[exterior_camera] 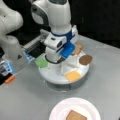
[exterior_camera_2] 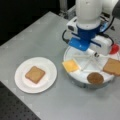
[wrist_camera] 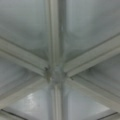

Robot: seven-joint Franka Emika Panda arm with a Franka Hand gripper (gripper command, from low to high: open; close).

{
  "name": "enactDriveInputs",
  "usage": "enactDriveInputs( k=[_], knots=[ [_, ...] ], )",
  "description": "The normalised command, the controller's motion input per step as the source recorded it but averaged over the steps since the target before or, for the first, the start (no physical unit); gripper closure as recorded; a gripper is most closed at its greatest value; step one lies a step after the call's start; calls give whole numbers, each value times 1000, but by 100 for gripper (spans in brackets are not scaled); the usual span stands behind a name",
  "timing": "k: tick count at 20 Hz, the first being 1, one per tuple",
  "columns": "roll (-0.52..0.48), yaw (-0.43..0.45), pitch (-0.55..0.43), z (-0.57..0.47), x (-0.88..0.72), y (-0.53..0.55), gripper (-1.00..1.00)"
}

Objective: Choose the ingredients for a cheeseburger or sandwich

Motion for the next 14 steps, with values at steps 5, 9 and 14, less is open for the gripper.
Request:
enactDriveInputs(
  k=[5, 9, 14],
  knots=[
    [-134, 83, -125, -181, -222, 57, -100],
    [-179, 35, -137, -214, -213, 39, -100],
    [-143, 16, -176, -220, -192, 73, -100]
  ],
)
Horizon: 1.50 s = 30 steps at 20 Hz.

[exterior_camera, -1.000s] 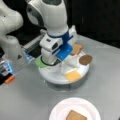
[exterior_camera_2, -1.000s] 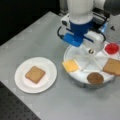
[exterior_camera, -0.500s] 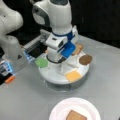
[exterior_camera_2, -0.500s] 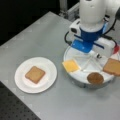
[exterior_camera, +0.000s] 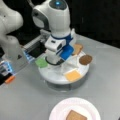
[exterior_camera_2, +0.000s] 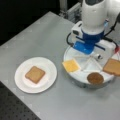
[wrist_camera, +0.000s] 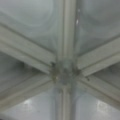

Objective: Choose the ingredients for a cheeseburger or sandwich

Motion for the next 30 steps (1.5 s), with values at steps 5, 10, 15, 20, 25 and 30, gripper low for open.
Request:
enactDriveInputs(
  k=[5, 10, 15, 20, 25, 30],
  knots=[
    [-106, -17, -177, -167, -158, 98, -100],
    [-79, -33, -167, -133, -123, 93, -100],
    [-49, -23, -167, -148, -117, 93, -100],
    [-45, -21, -167, -174, -116, 97, -100],
    [-43, -16, -157, -164, -98, 112, -100],
    [-49, 13, -142, -133, -111, 101, -100]
  ],
)
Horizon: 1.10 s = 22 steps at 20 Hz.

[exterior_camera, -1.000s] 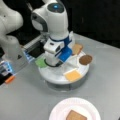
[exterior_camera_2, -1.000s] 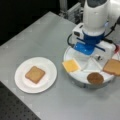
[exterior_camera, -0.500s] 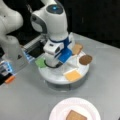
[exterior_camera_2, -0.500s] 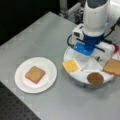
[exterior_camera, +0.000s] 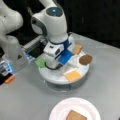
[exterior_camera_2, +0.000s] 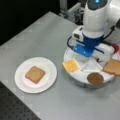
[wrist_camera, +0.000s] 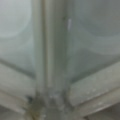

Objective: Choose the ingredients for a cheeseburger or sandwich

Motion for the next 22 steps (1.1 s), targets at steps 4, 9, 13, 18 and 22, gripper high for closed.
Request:
enactDriveInputs(
  k=[4, 9, 13, 18, 22],
  knots=[
    [-53, 51, -131, -122, -140, 93, -100],
    [-43, 95, -157, -160, -145, 76, -100],
    [-30, 148, -193, -179, -158, 67, -100],
    [-28, 183, -201, -194, -175, 58, -100],
    [-26, 229, -206, -207, -200, 61, -100]
  ],
)
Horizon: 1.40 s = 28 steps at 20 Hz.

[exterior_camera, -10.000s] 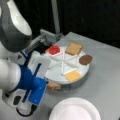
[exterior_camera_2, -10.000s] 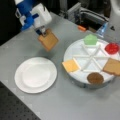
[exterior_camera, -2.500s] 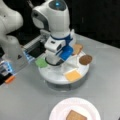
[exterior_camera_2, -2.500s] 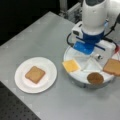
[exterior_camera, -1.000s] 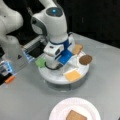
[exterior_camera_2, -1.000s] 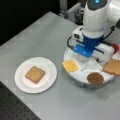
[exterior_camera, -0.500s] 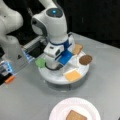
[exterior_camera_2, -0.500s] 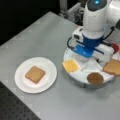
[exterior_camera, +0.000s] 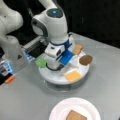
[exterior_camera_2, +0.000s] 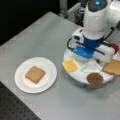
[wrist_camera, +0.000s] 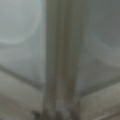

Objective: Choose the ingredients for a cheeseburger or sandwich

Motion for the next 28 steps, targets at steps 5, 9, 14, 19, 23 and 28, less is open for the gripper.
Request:
enactDriveInputs(
  k=[5, 9, 14, 19, 23, 28],
  knots=[
    [-23, 329, -210, -226, -218, 60, -100],
    [-6, 409, -258, -275, -203, 21, -100],
    [44, 330, -214, -307, -188, -6, -100],
    [40, 244, -163, -311, -172, -26, -100],
    [29, 250, -148, -324, -155, -34, -100],
    [25, 319, -135, -334, -144, -16, -100]
  ],
)
